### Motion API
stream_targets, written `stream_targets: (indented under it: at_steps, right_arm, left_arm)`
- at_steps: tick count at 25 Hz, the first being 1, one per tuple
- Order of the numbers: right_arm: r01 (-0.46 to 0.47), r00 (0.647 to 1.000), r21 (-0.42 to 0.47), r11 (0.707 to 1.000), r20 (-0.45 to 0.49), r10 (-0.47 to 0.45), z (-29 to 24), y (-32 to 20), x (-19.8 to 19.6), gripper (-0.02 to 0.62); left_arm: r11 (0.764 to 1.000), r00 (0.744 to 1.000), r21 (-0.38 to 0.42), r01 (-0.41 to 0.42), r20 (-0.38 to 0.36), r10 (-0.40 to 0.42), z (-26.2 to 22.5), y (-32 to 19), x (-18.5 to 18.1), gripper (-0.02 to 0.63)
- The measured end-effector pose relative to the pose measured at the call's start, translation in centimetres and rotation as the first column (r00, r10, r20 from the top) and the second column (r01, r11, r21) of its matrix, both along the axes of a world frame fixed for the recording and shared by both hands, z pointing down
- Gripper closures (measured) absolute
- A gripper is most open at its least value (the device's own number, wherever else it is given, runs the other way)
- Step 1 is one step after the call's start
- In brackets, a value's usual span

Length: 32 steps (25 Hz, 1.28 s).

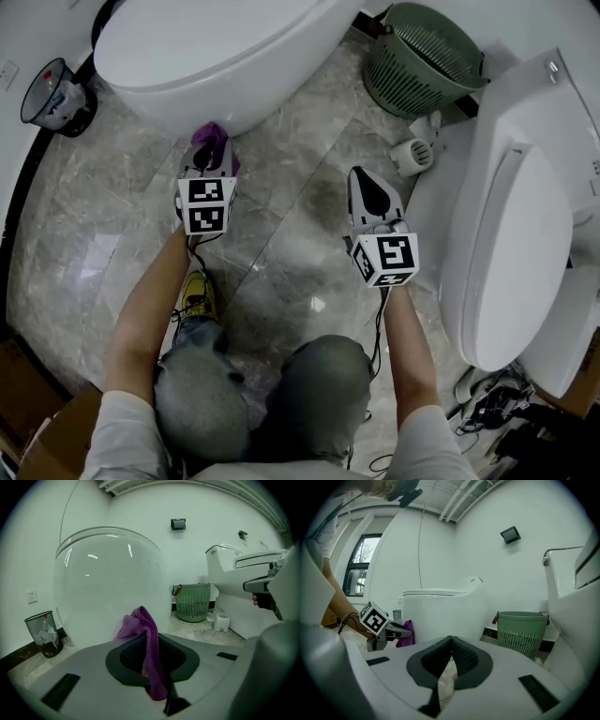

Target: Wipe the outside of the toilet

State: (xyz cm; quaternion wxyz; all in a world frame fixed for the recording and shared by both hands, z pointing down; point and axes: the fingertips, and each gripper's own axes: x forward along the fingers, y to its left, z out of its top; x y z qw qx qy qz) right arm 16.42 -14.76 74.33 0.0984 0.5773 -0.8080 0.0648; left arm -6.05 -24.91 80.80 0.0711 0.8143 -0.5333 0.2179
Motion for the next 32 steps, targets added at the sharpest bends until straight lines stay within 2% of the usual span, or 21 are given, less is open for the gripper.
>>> stream_targets:
  at_steps: [11, 19, 21, 23, 25, 27, 32]
  right_arm:
    - [-0.045, 0.999, -0.012, 0.999, -0.025, 0.045, 0.4, 0.5, 2.1, 0.588]
    - [-0.068, 0.997, -0.025, 0.997, -0.042, 0.067, 0.8, 0.8, 2.6, 0.588]
    - [-0.077, 0.996, -0.025, 0.997, -0.045, 0.076, 0.9, 0.8, 3.0, 0.588]
    - [-0.083, 0.996, -0.025, 0.996, -0.046, 0.082, 1.0, 0.8, 3.3, 0.588]
    - [-0.09, 0.995, -0.03, 0.995, -0.049, 0.089, 1.2, 0.8, 3.6, 0.588]
    - [-0.094, 0.994, -0.034, 0.995, -0.05, 0.093, 1.3, 0.8, 3.5, 0.588]
    - [-0.069, 0.997, -0.032, 0.997, -0.033, 0.068, 1.0, 0.4, 1.9, 0.588]
  left_arm:
    - [0.999, 0.999, -0.02, -0.036, 0.0, 0.036, 1.2, -0.9, 3.1, 0.537]
    - [0.993, 0.994, -0.047, -0.112, -0.012, 0.111, 2.3, -1.7, 5.8, 0.537]
    - [0.978, 0.983, -0.1, -0.186, -0.031, 0.183, 2.9, -1.3, 7.4, 0.537]
    - [0.941, 0.953, -0.152, -0.302, -0.054, 0.297, 3.3, -0.1, 9.6, 0.537]
    - [0.904, 0.916, -0.153, -0.4, -0.036, 0.4, 3.4, 1.6, 11.5, 0.537]
    - [0.876, 0.885, -0.141, -0.461, -0.001, 0.465, 3.0, 2.9, 12.7, 0.537]
    - [0.871, 0.874, -0.119, -0.477, 0.04, 0.484, 1.8, 3.7, 12.2, 0.537]
